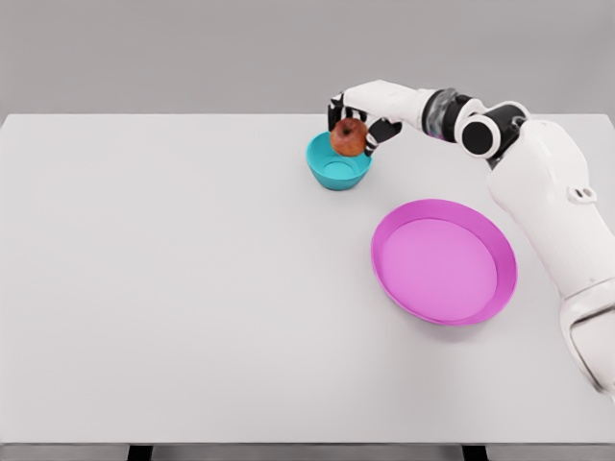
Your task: Put the apple from the pink plate into the blue bowl with your right arm
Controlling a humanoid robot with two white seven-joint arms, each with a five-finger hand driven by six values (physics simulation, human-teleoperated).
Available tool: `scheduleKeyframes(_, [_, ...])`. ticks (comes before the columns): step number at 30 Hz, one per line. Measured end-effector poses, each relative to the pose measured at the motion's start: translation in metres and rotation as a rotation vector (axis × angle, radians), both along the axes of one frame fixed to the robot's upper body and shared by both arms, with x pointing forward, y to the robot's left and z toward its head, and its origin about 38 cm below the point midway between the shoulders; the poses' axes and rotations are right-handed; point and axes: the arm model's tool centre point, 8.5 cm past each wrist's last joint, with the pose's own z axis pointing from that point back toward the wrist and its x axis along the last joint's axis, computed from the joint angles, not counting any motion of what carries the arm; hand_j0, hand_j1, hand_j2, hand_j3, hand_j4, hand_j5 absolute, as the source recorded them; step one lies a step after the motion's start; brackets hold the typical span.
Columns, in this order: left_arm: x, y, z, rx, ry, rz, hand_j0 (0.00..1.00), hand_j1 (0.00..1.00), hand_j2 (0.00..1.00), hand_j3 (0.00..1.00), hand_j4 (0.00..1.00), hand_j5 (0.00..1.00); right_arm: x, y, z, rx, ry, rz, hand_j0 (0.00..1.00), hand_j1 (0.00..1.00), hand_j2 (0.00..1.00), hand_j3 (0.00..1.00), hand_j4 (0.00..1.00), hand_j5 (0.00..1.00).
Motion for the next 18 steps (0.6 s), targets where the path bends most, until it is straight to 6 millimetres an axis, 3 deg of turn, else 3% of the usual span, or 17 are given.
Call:
scheduleKeyframes(4, [0.0000,0.0000,0.0000,0.000,0.000,0.000,1.00,1.00,1.00,1.00,1.00,1.00,0.0001,0.0040,-0.0024,-0.003,0.004,0.002,0.48,0.48,0.48,0.48,0.48,0.48])
scheduleKeyframes(5, [0.0000,0.0000,0.0000,0.000,0.000,0.000,1.00,1.00,1.00,1.00,1.00,1.00,0.0002,0.0042,-0.0026,-0.002,0.005,0.001,0.91,0.91,0.91,0.91,0.91,0.91])
scheduleKeyframes(6, [0.0000,0.0000,0.0000,0.000,0.000,0.000,1.00,1.00,1.00,1.00,1.00,1.00,0.0004,0.0044,-0.0031,-0.001,0.006,-0.001,1.00,1.00,1.00,1.00,1.00,1.00])
scheduleKeyframes(15, [0.0000,0.0000,0.0000,0.000,0.000,0.000,1.00,1.00,1.00,1.00,1.00,1.00,0.0006,0.0043,-0.0036,0.002,0.007,-0.003,1.00,1.00,1.00,1.00,1.00,1.00])
scheduleKeyframes(18, [0.0000,0.0000,0.0000,0.000,0.000,0.000,1.00,1.00,1.00,1.00,1.00,1.00,-0.0005,0.0026,0.0058,0.010,-0.017,0.010,1.00,1.00,1.00,1.00,1.00,1.00])
